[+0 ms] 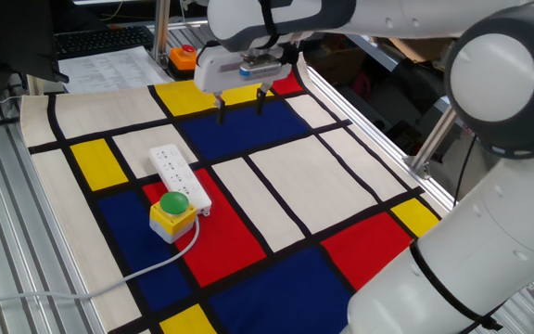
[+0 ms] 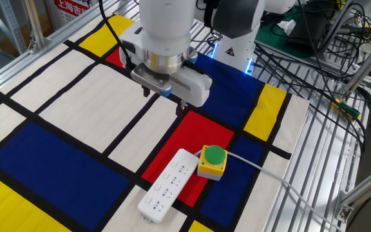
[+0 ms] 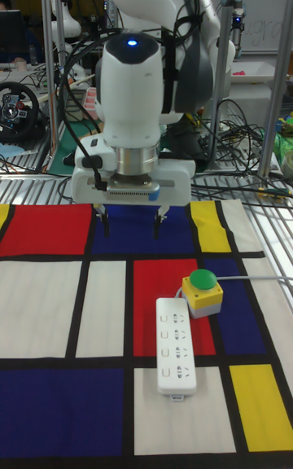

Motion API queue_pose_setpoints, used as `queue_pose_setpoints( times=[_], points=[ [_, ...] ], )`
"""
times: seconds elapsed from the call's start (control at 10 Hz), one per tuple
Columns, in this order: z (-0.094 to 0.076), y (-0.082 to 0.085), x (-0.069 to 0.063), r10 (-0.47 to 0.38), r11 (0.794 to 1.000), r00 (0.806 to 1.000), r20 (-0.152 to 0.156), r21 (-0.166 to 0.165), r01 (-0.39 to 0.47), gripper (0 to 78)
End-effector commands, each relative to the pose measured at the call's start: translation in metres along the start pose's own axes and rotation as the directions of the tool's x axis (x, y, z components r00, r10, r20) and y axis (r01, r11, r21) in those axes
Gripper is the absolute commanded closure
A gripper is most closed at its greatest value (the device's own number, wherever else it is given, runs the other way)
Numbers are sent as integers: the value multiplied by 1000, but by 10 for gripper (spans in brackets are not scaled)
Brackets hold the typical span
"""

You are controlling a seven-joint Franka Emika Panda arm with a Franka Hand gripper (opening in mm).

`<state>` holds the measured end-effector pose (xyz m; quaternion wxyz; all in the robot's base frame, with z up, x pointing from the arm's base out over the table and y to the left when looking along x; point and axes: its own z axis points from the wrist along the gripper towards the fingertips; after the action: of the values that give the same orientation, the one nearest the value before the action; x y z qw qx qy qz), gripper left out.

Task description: Turn off the power strip by pressing the button

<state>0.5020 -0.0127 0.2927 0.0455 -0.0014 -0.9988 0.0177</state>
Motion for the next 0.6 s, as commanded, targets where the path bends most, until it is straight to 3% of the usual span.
queue_pose_setpoints(
  times=[0.1,0.6],
  points=[
    [0,-3,7,6,1000,1000,22,-4,-6,1],
    [-2,-13,9,-8,1000,1000,14,-8,9,1]
  ],
)
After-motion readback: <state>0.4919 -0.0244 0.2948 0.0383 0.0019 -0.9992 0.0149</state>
